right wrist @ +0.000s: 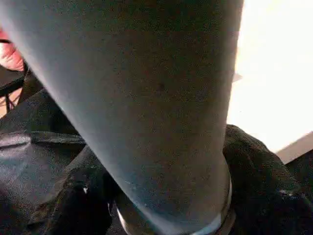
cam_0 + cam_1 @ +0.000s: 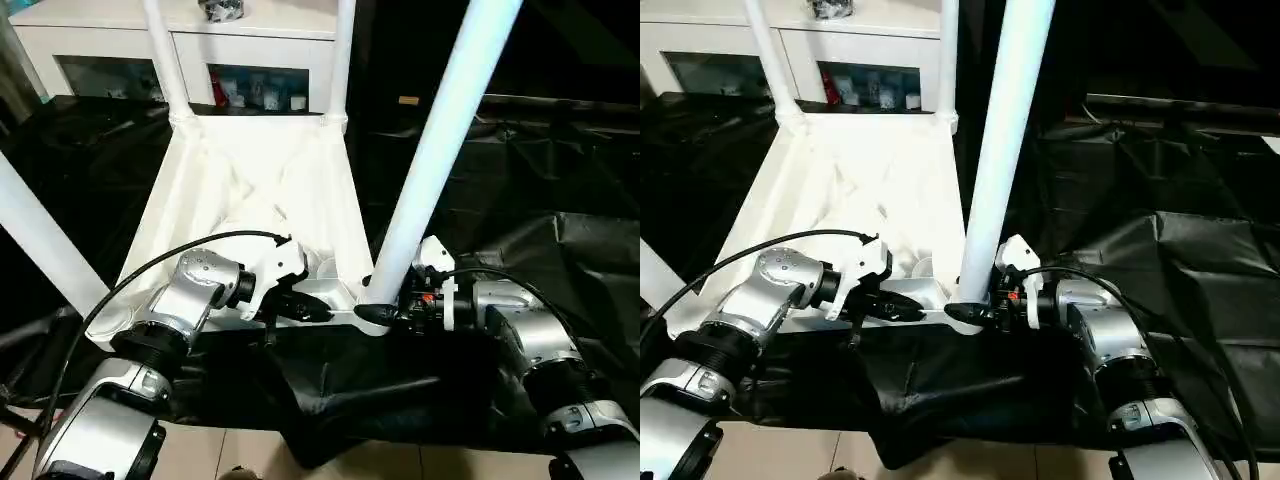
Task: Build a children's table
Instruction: Rotate leg to tighten
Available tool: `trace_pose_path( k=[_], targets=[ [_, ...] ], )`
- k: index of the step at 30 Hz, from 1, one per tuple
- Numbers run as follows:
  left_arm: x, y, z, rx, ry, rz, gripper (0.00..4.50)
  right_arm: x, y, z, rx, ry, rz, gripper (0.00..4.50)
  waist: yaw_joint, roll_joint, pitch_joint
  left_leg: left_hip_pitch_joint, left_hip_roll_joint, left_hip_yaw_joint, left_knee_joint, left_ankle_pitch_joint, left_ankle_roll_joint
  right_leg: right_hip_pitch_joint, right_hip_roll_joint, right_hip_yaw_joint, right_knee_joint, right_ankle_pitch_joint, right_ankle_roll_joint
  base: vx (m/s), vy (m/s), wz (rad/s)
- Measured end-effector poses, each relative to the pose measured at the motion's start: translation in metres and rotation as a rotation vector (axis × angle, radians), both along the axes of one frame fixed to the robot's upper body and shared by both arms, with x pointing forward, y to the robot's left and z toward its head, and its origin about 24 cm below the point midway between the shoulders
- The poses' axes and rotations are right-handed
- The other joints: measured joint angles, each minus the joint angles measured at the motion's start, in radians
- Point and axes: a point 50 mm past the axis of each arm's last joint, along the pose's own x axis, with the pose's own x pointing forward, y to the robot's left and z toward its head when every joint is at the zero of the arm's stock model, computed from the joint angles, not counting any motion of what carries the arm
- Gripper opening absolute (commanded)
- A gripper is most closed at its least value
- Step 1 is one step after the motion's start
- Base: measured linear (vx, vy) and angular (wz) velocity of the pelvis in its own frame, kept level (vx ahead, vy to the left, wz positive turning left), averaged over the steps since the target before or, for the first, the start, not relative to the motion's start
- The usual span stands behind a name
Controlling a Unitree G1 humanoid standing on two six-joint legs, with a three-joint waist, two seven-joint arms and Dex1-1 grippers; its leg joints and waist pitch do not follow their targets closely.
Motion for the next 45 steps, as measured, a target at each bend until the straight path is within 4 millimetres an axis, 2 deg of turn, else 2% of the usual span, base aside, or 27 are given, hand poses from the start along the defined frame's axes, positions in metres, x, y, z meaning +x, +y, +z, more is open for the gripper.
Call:
trace_pose_path(
  k=[3,4,9,12,13,15,16,19,20,27,28,35,38,40,41,45],
  targets=[
    [0.005,0.0,-0.003,-0.006,-0.027,0.104,0.0,0.009,0.008,-0.005,0.02,-0.011,-0.159,2.72,-0.009,0.0,0.0,0.002,0.0,0.0,0.0,0.0,0.0,0.001,0.0,0.002,0.001,0.0,0.0,0.0,0.0,0.0],
    [0.008,-0.002,-0.003,-0.004,-0.045,0.152,0.0,0.014,0.012,-0.007,0.022,-0.016,-0.238,2.71,-0.02,0.0,0.0,0.003,-0.001,0.0,0.001,0.0,0.0,0.001,0.0,0.003,0.001,0.0,0.001,0.0,0.0,0.0],
    [0.016,-0.021,-0.006,0.0,-0.075,0.287,0.0,0.032,0.022,-0.008,-0.008,-0.029,-0.501,2.7,-0.052,-0.001,-0.001,0.004,-0.003,-0.001,0.001,0.001,0.0,0.002,0.0,0.005,0.0,-0.003,0.006,0.0,0.0,0.0],
    [0.019,-0.029,-0.006,0.001,-0.087,0.349,0.0,0.039,0.029,-0.008,-0.032,-0.042,-0.616,2.7,-0.059,0.0,-0.002,0.004,-0.003,-0.001,0.001,0.001,0.0,0.002,0.0,0.004,0.001,-0.002,0.006,0.0,0.0,0.0],
    [0.019,-0.032,-0.006,0.001,-0.089,0.365,0.0,0.041,0.031,-0.008,-0.038,-0.046,-0.648,3.05,-0.06,0.0,-0.002,0.004,-0.003,-0.001,0.001,0.001,0.0,0.002,0.0,0.004,0.001,-0.002,0.006,0.0,0.0,0.0],
    [0.019,-0.035,-0.006,-0.001,-0.09,0.368,0.0,0.042,0.031,-0.008,-0.043,-0.054,-0.663,3.05,-0.06,0.001,-0.003,0.004,-0.003,-0.001,0.001,0.0,0.0,0.002,0.0,0.004,0.0,-0.001,0.003,0.0,0.0,0.0],
    [0.019,-0.036,-0.005,0.0,-0.093,0.364,0.0,0.042,0.031,-0.008,-0.037,-0.055,-0.659,3.46,-0.059,0.001,-0.004,0.004,-0.003,0.0,0.0,0.0,0.0,0.003,0.0,0.005,0.0,0.0,0.002,0.0,0.0,0.0],
    [0.018,-0.036,-0.005,-0.001,-0.097,0.351,0.0,0.041,0.031,-0.007,-0.024,-0.059,-0.638,3.52,-0.056,0.002,-0.004,0.003,-0.003,0.0,-0.001,0.0,0.0,0.002,0.0,0.004,0.0,0.0,0.002,0.0,0.0,0.0],
    [0.018,-0.036,-0.004,-0.001,-0.097,0.344,0.0,0.041,0.03,-0.006,-0.022,-0.064,-0.624,3.77,-0.055,0.002,-0.003,0.003,-0.003,-0.001,-0.002,0.0,0.0,0.002,0.0,0.004,0.0,0.0,0.002,0.0,0.0,0.0],
    [0.012,-0.024,-0.001,-0.002,-0.077,0.231,0.0,0.031,0.018,-0.004,-0.025,-0.102,-0.387,3.77,-0.05,0.002,-0.003,0.0,-0.003,0.0,-0.003,-0.001,0.001,0.0,0.001,0.004,-0.001,-0.001,0.003,0.0,0.0,0.0],
    [0.01,-0.021,0.0,-0.003,-0.066,0.2,0.0,0.027,0.011,-0.003,-0.02,-0.099,-0.337,3.77,-0.047,0.002,-0.003,0.0,-0.003,0.0,-0.003,-0.001,0.002,0.0,0.001,0.003,-0.001,-0.002,0.003,0.0,0.0,0.0],
    [0.004,-0.012,0.0,-0.008,-0.014,0.085,0.0,0.011,-0.005,0.0,-0.006,-0.032,-0.107,3.77,-0.014,0.003,-0.002,0.001,-0.002,0.0,-0.001,0.0,0.003,-0.001,0.0,0.004,-0.001,-0.002,0.003,0.0,0.0,0.0],
    [0.002,-0.01,0.0,-0.006,0.0,0.045,0.0,0.005,-0.01,0.002,-0.019,-0.002,-0.033,3.44,-0.007,0.003,-0.001,0.0,-0.002,0.0,0.0,0.0,0.003,0.0,0.0,0.004,-0.001,-0.002,0.003,0.0,0.0,0.0],
    [0.0,-0.009,0.0,-0.006,0.009,0.015,0.0,0.002,-0.011,0.002,-0.017,0.017,-0.004,3.39,-0.003,0.002,-0.001,0.0,-0.002,0.0,0.0,0.0,0.002,0.0,0.0,0.004,-0.001,-0.002,0.003,0.0,0.0,0.0],
    [-0.001,-0.008,0.0,-0.006,0.012,0.006,0.0,0.001,-0.011,0.003,-0.015,0.021,0.01,3.12,-0.001,0.002,-0.001,0.0,-0.002,0.0,0.0,0.0,0.002,0.0,0.0,0.004,-0.001,-0.002,0.003,0.0,0.0,0.0],
    [-0.001,-0.006,0.0,-0.004,0.021,-0.004,0.0,0.0,-0.01,0.002,-0.013,0.028,0.02,2.96,-0.001,0.002,-0.001,0.0,-0.001,0.0,0.0,0.0,0.002,0.0,0.0,0.004,0.0,-0.002,0.003,0.0,0.0,0.0]
  ],
)
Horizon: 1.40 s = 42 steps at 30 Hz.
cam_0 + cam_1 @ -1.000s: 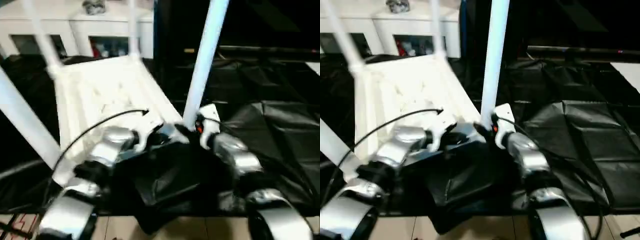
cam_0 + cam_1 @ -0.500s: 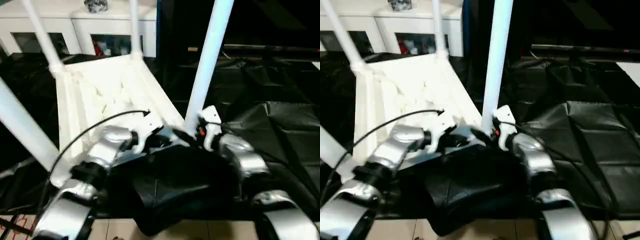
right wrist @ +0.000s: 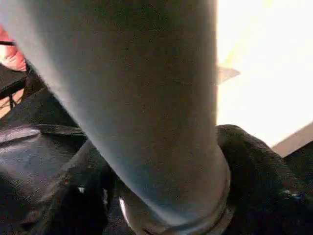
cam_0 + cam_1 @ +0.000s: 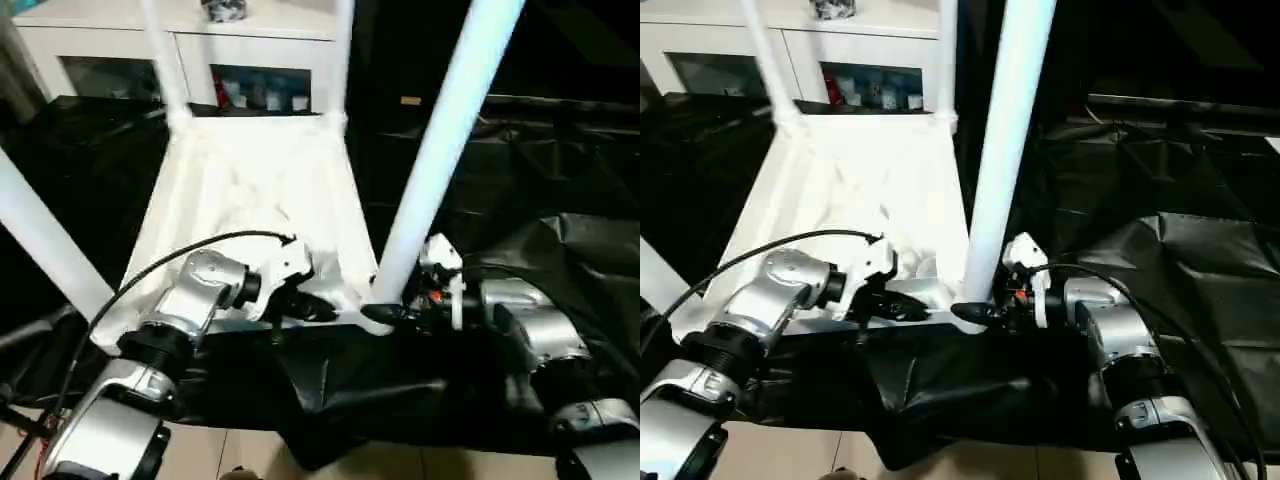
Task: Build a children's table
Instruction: Rotate leg to tighten
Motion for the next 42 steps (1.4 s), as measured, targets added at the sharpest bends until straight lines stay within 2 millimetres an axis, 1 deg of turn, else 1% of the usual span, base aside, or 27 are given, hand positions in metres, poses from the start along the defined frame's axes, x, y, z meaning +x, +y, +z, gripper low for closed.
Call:
trace_pose_path(
  k=[1,2,7,9,12,13,16,18,20,21,23,25,27,29,36,37,39,41,42],
  targets=[
    [0.0,0.0,0.0,0.0,0.001,-0.002,0.0,0.0,0.0,0.0,-0.001,0.004,0.0,2.76,0.0,0.0,0.0,0.0,0.0,0.0,0.0,0.0,0.0,0.0,0.0,0.0,0.0,0.0,0.0,0.0,0.0,0.0],
    [0.0,0.0,0.0,0.0,0.002,-0.004,0.0,-0.001,0.0,0.0,0.0,0.007,0.001,2.73,0.0,0.0,0.0,0.0,0.0,0.0,0.0,0.0,0.0,0.0,0.0,0.0,0.0,0.0,0.0,0.0,0.0,0.0],
    [0.0,0.0,0.0,0.0,-0.002,-0.007,0.0,-0.001,0.001,0.001,-0.003,0.013,-0.001,2.67,0.001,0.0,0.0,0.0,0.0,0.0,0.0,0.0,0.0,0.0,0.0,0.0,0.0,0.0,0.0,0.0,0.0,0.0],
    [0.001,0.001,-0.001,0.001,-0.01,0.02,0.0,0.001,0.003,-0.001,-0.004,0.003,-0.043,2.66,-0.001,0.0,0.0,0.0,0.0,0.0,0.0,0.0,0.0,0.001,0.0,0.0,0.0,0.0,0.0,0.0,0.0,0.0],
    [0.009,0.002,-0.002,0.013,-0.046,0.142,0.0,0.013,0.015,-0.007,0.013,-0.022,-0.227,2.66,-0.019,0.0,0.0,0.004,0.0,0.0,0.0,0.0,-0.001,0.005,0.0,0.0,0.001,0.0,0.001,0.0,0.0,0.0],
    [0.012,0.0,-0.002,0.019,-0.061,0.184,0.0,0.019,0.018,-0.007,0.009,-0.027,-0.308,2.66,-0.029,0.0,0.0,0.004,-0.001,-0.001,0.0,0.001,-0.001,0.004,0.0,0.001,0.0,-0.003,0.005,0.0,0.0,0.0],
    [0.015,-0.01,-0.005,0.017,-0.076,0.259,0.0,0.028,0.025,-0.01,0.01,-0.02,-0.455,2.65,-0.053,0.0,0.0,0.005,-0.001,-0.002,0.001,0.001,-0.001,0.004,0.0,0.001,-0.001,-0.003,0.005,0.0,0.0,0.0],
    [0.018,-0.018,-0.006,0.017,-0.092,0.32,0.0,0.035,0.03,-0.01,0.008,-0.015,-0.563,2.65,-0.06,-0.001,-0.001,0.005,-0.002,-0.002,0.001,0.001,-0.001,0.005,0.0,0.002,-0.001,-0.003,0.005,0.0,0.0,0.0],
    [0.02,-0.024,-0.006,0.012,-0.093,0.359,0.0,0.038,0.033,-0.01,-0.002,-0.014,-0.628,2.65,-0.065,0.0,-0.001,0.005,-0.002,-0.002,0.0,0.001,-0.001,0.005,0.0,0.001,-0.001,-0.003,0.005,0.0,0.0,0.0],
    [0.02,-0.025,-0.006,0.011,-0.093,0.367,0.0,0.039,0.034,-0.01,-0.005,-0.017,-0.641,3.0,-0.066,0.001,-0.002,0.005,-0.002,-0.002,0.0,0.001,-0.001,0.005,0.0,0.001,-0.001,-0.003,0.005,0.0,0.0,0.0],
    [0.02,-0.027,-0.007,0.008,-0.094,0.377,0.0,0.04,0.036,-0.011,-0.014,-0.036,-0.646,3.35,-0.065,0.004,-0.004,0.005,-0.002,-0.002,0.0,0.001,-0.001,0.005,0.0,0.001,-0.001,-0.003,0.005,0.0,0.0,0.0],
    [0.02,-0.029,-0.006,0.006,-0.092,0.374,0.0,0.04,0.038,-0.01,-0.036,-0.062,-0.635,3.38,-0.064,0.004,-0.005,0.004,-0.002,-0.002,-0.001,0.001,-0.001,0.005,0.0,0.001,-0.001,-0.002,0.005,0.0,0.0,0.0],
    [0.019,-0.03,-0.006,0.004,-0.093,0.368,0.0,0.041,0.039,-0.009,-0.044,-0.076,-0.628,3.71,-0.063,0.004,-0.005,0.003,-0.002,-0.002,-0.001,0.001,-0.001,0.005,0.0,0.001,-0.001,0.0,0.0,0.0,0.0,0.0],
    [0.019,-0.03,-0.005,0.002,-0.092,0.356,0.0,0.04,0.039,-0.008,-0.043,-0.09,-0.606,3.82,-0.061,0.004,-0.005,0.002,-0.002,-0.002,-0.001,0.0,-0.001,0.004,0.0,0.001,-0.001,0.0,0.001,0.0,0.0,0.0],
    [0.013,-0.022,-0.002,-0.012,-0.076,0.237,0.0,0.03,0.021,-0.006,-0.038,-0.137,-0.383,3.82,-0.047,0.003,-0.004,-0.001,-0.001,-0.001,-0.005,0.0,-0.001,0.002,0.001,0.0,-0.002,-0.002,0.003,0.0,0.0,0.0],
    [0.012,-0.019,-0.002,-0.018,-0.07,0.216,0.0,0.026,0.018,-0.006,-0.032,-0.133,-0.345,3.82,-0.041,0.003,-0.004,-0.001,-0.001,-0.002,-0.005,0.001,0.0,0.002,0.001,0.0,-0.002,-0.002,0.003,0.0,0.0,0.0],
    [0.01,-0.015,-0.002,-0.019,-0.059,0.186,0.0,0.023,0.015,-0.005,-0.021,-0.128,-0.298,3.82,-0.036,0.003,-0.003,-0.001,-0.001,-0.001,-0.005,0.001,0.001,0.001,0.001,0.0,-0.002,-0.002,0.003,0.0,0.0,0.0],
    [0.008,-0.012,-0.001,-0.016,-0.047,0.14,0.0,0.016,0.008,-0.005,-0.015,-0.113,-0.223,3.82,-0.021,0.002,-0.003,0.0,-0.001,-0.001,-0.005,0.001,0.001,0.001,0.0,0.0,-0.002,-0.002,0.003,0.0,0.0,0.0],
    [0.007,-0.01,-0.001,-0.012,-0.041,0.117,0.0,0.012,0.005,-0.004,-0.011,-0.103,-0.184,3.82,-0.016,0.002,-0.002,0.0,-0.001,-0.001,-0.004,0.001,0.001,0.001,0.0,0.0,-0.002,-0.002,0.003,0.0,0.0,0.0]
  ],
)
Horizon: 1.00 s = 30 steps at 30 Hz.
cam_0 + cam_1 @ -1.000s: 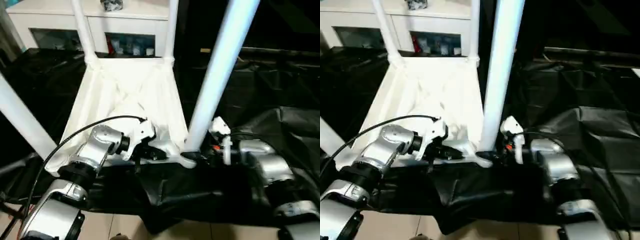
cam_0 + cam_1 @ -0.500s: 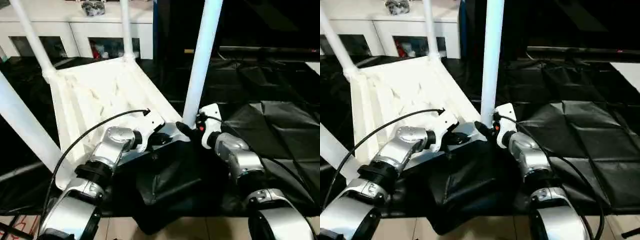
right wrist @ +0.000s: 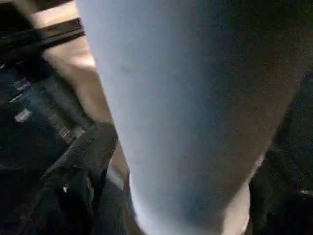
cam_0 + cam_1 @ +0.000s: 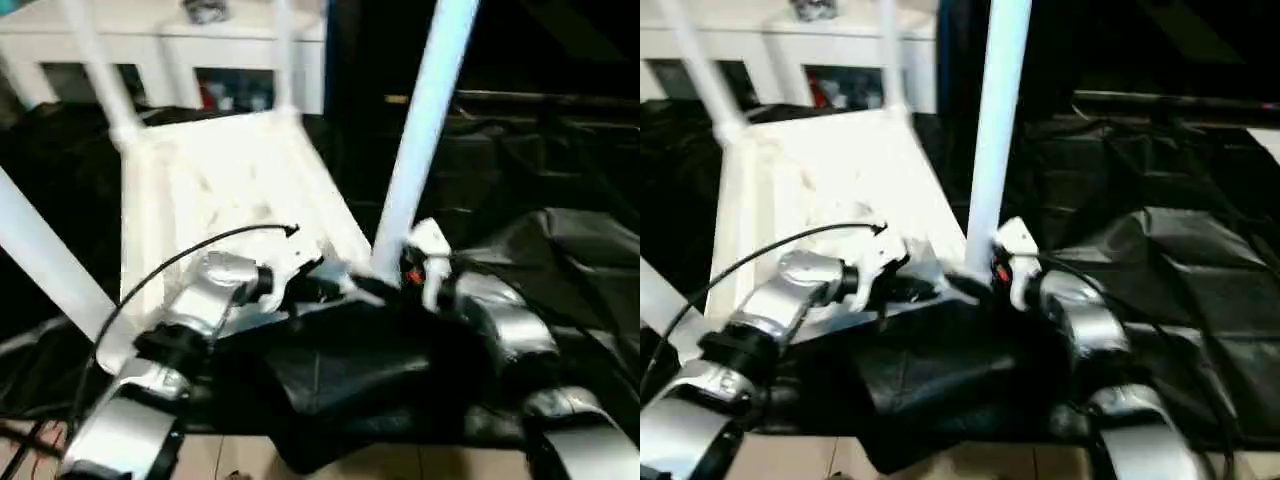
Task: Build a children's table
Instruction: Rotate leg to tighten
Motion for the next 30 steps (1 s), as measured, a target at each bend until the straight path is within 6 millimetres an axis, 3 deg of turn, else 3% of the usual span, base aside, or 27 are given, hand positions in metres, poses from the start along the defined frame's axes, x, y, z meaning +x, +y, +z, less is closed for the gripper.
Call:
trace_pose_path(
  k=[4,8,16,22,24,30],
  targets=[
    [-0.003,0.006,0.001,0.013,0.014,-0.068,0.0,-0.01,-0.007,0.001,0.023,0.052,0.108,3.82,0.011,0.0,0.0,0.0,0.001,0.001,0.002,0.0,0.0,0.0,0.0,0.001,0.0,0.0,0.0,0.0,0.0,0.0],
    [-0.005,0.01,0.001,0.021,0.024,-0.109,0.0,-0.014,-0.008,0.003,0.021,0.084,0.16,3.46,0.011,-0.001,0.001,0.0,0.001,0.001,0.002,0.0,0.0,0.001,0.0,0.001,0.0,0.0,0.0,0.0,0.0,0.0],
    [-0.006,0.013,0.002,0.025,0.037,-0.136,0.0,-0.017,-0.006,0.003,0.028,0.106,0.175,2.83,0.013,-0.001,0.001,0.0,0.001,0.001,0.002,0.0,0.0,0.001,0.0,0.001,0.0,0.0,0.0,0.0,0.0,0.0],
    [-0.005,0.011,0.001,0.022,0.024,-0.109,0.0,-0.016,-0.005,0.001,0.036,0.105,0.135,2.68,0.013,-0.001,0.001,0.0,0.001,0.001,0.002,0.0,0.0,0.002,0.0,0.001,0.001,0.0,0.0,0.0,0.0,0.0],
    [-0.002,0.01,-0.001,0.026,0.0,-0.047,0.0,-0.01,-0.002,-0.003,0.048,0.092,0.038,2.67,0.008,-0.001,0.001,0.0,0.001,0.001,0.002,0.0,0.0,0.003,0.0,0.001,0.002,0.0,0.0,0.0,0.0,0.0],
    [0.006,-0.004,-0.004,0.017,-0.042,0.134,0.0,0.01,0.012,-0.007,0.069,0.053,-0.261,2.65,-0.035,-0.001,0.001,0.002,0.0,0.0,0.002,0.001,-0.001,0.003,0.0,0.002,0.001,-0.002,0.004,0.0,0.0,0.0]
  ],
)
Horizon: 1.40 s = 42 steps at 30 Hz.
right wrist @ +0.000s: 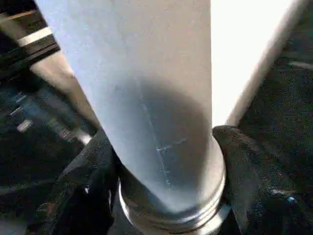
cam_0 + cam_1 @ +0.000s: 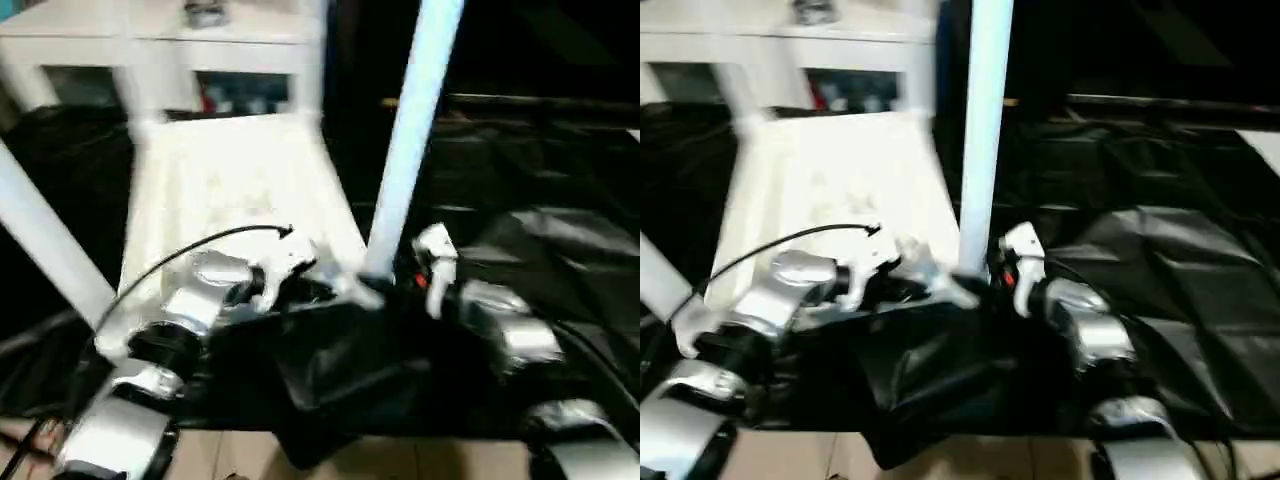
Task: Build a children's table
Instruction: Rotate leg to tighten
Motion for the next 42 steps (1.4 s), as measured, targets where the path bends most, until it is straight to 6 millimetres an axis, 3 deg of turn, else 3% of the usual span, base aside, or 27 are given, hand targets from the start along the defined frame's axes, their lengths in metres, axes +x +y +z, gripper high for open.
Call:
trace_pose_path(
  k=[4,5,6,13,19,27,28,31,37,42],
  targets=[
    [0.004,-0.006,-0.001,-0.004,-0.01,0.09,0.0,0.009,0.012,-0.001,-0.001,0.008,-0.141,2.65,-0.014,0.003,-0.002,0.001,0.0,0.0,-0.001,0.0,0.0,0.0,0.001,0.0,0.001,0.002,-0.004,0.0,0.0,0.0],
    [0.004,-0.007,0.0,-0.004,-0.012,0.101,0.0,0.011,0.014,0.0,-0.004,0.008,-0.16,3.21,-0.016,0.003,-0.002,0.001,0.0,0.0,-0.001,0.0,0.0,0.0,0.001,0.0,0.001,0.002,-0.004,0.0,0.0,0.0],
    [0.005,-0.008,0.0,-0.005,-0.013,0.107,0.0,0.011,0.015,0.0,-0.003,0.009,-0.17,3.21,-0.018,0.003,-0.002,0.0,0.0,0.0,-0.001,0.0,0.0,0.0,0.001,0.0,0.0,0.002,-0.004,0.0,0.0,0.0],
    [0.002,-0.015,0.002,-0.01,-0.011,0.068,0.0,0.015,0.019,0.003,-0.032,-0.037,-0.144,3.77,-0.006,0.005,-0.003,-0.002,-0.001,0.0,-0.004,-0.001,0.0,0.0,0.0,0.0,-0.002,0.001,-0.003,0.0,0.0,0.0],
    [-0.002,-0.006,0.003,-0.013,0.014,-0.027,0.0,0.005,0.008,0.004,-0.057,-0.062,0.053,3.77,0.003,0.004,-0.002,-0.003,0.0,0.0,-0.006,-0.001,0.0,-0.001,0.001,-0.001,-0.003,0.001,-0.003,0.0,0.0,0.0],
    [-0.011,0.013,0.005,-0.002,0.073,-0.192,0.0,-0.018,-0.01,0.01,-0.066,-0.019,0.395,3.77,0.039,0.002,-0.001,-0.002,0.0,0.001,-0.004,0.0,0.001,-0.001,0.0,-0.001,-0.003,0.001,-0.003,0.0,0.0,0.0],
    [-0.012,0.015,0.006,0.003,0.076,-0.212,0.0,-0.021,-0.011,0.01,-0.062,-0.011,0.422,3.6,0.042,0.002,-0.001,-0.002,0.0,0.001,-0.004,0.0,0.001,-0.001,0.0,-0.001,-0.003,0.001,-0.003,0.0,0.0,0.0],
    [-0.013,0.017,0.006,0.011,0.077,-0.242,0.0,-0.023,-0.012,0.011,-0.064,0.009,0.46,3.6,0.045,0.001,0.0,-0.002,0.0,0.001,-0.003,0.0,0.001,-0.001,0.0,-0.001,-0.003,0.001,-0.003,0.0,0.0,0.0],
    [-0.014,0.019,0.007,0.016,0.081,-0.265,0.0,-0.024,-0.012,0.012,-0.065,0.02,0.476,2.92,0.048,0.001,0.0,-0.002,0.001,0.001,-0.003,0.0,0.0,-0.001,0.0,-0.001,-0.003,0.001,-0.003,0.0,0.0,0.0],
    [-0.014,0.019,0.006,0.016,0.077,-0.27,0.0,-0.026,-0.012,0.012,-0.064,0.029,0.473,2.79,0.05,0.001,-0.001,-0.002,0.0,0.001,-0.003,0.0,0.0,-0.001,0.0,-0.001,-0.003,0.001,-0.003,0.0,0.0,0.0]
  ],
)
